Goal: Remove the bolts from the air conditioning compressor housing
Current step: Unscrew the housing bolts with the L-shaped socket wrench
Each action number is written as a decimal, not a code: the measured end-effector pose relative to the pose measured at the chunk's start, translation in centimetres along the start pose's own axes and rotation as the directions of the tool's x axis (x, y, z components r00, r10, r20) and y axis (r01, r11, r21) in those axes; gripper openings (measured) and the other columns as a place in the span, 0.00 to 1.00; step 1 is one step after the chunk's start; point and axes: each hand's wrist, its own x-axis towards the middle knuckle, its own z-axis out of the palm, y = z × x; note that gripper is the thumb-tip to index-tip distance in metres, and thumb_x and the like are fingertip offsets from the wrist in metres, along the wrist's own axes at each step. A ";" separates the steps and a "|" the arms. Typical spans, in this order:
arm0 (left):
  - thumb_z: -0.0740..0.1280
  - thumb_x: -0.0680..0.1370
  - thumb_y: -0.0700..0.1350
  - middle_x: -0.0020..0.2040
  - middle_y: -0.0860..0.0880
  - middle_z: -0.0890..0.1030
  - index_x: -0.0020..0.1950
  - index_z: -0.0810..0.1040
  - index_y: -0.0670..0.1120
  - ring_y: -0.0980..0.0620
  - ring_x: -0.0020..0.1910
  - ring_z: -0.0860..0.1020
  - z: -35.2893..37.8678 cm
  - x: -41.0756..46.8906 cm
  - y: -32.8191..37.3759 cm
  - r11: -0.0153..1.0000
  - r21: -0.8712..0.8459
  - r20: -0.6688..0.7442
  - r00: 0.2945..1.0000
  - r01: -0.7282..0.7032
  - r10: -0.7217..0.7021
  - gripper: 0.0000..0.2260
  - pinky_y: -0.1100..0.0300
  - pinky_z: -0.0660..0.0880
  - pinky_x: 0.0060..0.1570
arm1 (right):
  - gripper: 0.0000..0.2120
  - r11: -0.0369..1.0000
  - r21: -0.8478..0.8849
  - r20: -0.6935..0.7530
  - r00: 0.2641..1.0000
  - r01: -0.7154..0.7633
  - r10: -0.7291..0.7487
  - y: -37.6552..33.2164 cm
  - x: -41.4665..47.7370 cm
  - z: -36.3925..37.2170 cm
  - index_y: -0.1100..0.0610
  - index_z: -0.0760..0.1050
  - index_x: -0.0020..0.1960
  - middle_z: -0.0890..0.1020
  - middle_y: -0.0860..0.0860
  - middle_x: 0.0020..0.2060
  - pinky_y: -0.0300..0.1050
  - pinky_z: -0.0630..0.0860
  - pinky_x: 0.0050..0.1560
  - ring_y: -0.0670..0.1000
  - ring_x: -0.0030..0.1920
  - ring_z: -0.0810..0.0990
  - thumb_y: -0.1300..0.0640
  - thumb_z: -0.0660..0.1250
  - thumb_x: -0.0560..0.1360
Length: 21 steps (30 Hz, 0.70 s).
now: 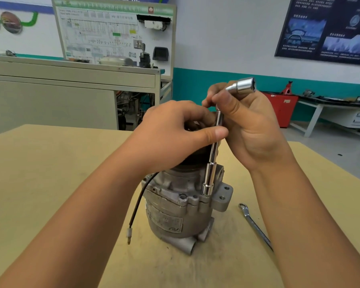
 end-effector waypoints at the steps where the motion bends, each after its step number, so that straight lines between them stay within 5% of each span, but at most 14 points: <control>1: 0.68 0.71 0.61 0.42 0.55 0.80 0.39 0.79 0.57 0.57 0.47 0.78 0.0 0.0 0.0 1.000 0.002 0.014 1.000 0.002 -0.002 0.09 0.50 0.71 0.58 | 0.13 1.000 0.002 0.000 1.000 -0.001 0.001 0.0 0.0 0.0 0.61 0.75 0.39 0.80 0.47 0.32 0.38 0.76 0.38 0.45 0.36 0.79 0.53 0.71 0.60; 7: 0.66 0.67 0.59 0.43 0.53 0.83 0.45 0.83 0.55 0.56 0.48 0.80 -0.3 -0.2 0.1 0.998 -0.058 0.044 0.999 0.006 -0.004 0.13 0.47 0.69 0.64 | 0.11 1.000 -0.022 0.044 0.999 -0.019 0.020 0.3 0.0 -0.5 0.59 0.80 0.39 0.82 0.49 0.36 0.40 0.77 0.44 0.47 0.41 0.81 0.52 0.67 0.66; 18: 0.72 0.71 0.54 0.43 0.66 0.80 0.41 0.81 0.57 0.67 0.49 0.76 0.0 -0.2 0.0 0.998 -0.049 -0.012 1.000 0.026 -0.027 0.03 0.44 0.60 0.70 | 0.11 0.996 -0.067 0.026 0.998 -0.050 0.052 0.4 0.1 -0.6 0.55 0.82 0.33 0.82 0.50 0.35 0.43 0.79 0.43 0.49 0.39 0.81 0.55 0.66 0.73; 21: 0.73 0.68 0.56 0.41 0.64 0.81 0.35 0.80 0.57 0.67 0.46 0.76 0.1 -0.2 0.2 0.997 -0.065 -0.036 0.999 0.034 -0.036 0.06 0.43 0.61 0.69 | 0.10 0.996 -0.065 -0.016 0.998 -0.057 0.056 0.4 0.0 -0.4 0.56 0.81 0.35 0.81 0.51 0.34 0.44 0.79 0.40 0.50 0.36 0.80 0.49 0.74 0.62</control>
